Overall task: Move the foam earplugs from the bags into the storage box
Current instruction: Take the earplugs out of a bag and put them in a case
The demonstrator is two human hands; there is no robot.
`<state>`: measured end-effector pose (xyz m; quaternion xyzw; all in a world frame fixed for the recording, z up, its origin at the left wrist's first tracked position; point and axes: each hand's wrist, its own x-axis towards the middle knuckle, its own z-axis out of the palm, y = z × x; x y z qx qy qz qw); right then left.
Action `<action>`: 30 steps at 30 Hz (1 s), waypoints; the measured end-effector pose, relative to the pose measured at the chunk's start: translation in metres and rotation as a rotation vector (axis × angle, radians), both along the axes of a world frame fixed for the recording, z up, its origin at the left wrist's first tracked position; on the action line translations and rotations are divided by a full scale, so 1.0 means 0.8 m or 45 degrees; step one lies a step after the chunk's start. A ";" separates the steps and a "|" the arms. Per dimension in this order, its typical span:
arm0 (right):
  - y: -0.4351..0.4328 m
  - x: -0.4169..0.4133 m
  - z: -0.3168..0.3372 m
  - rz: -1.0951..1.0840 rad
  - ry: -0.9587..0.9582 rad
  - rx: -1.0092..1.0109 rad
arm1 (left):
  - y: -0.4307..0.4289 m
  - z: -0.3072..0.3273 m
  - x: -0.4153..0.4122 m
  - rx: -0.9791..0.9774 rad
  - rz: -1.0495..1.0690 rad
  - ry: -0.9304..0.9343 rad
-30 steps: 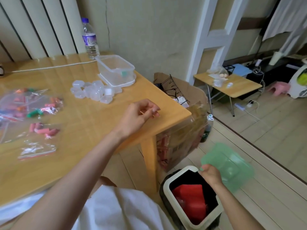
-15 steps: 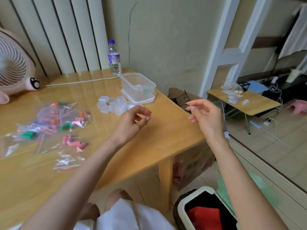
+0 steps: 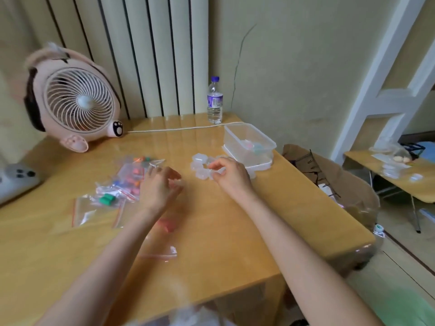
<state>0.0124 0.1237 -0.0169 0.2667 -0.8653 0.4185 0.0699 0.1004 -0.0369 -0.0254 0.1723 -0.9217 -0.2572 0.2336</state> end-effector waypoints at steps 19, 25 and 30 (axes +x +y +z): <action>-0.049 0.006 -0.002 0.552 -0.697 -0.569 | -0.020 0.019 0.014 1.275 -0.187 0.469; -0.041 0.007 0.007 0.472 -0.907 -0.705 | -0.022 0.004 0.012 0.739 -0.006 0.520; -0.038 0.012 0.012 0.431 -1.030 -0.834 | -0.004 0.001 0.018 0.103 -0.446 0.446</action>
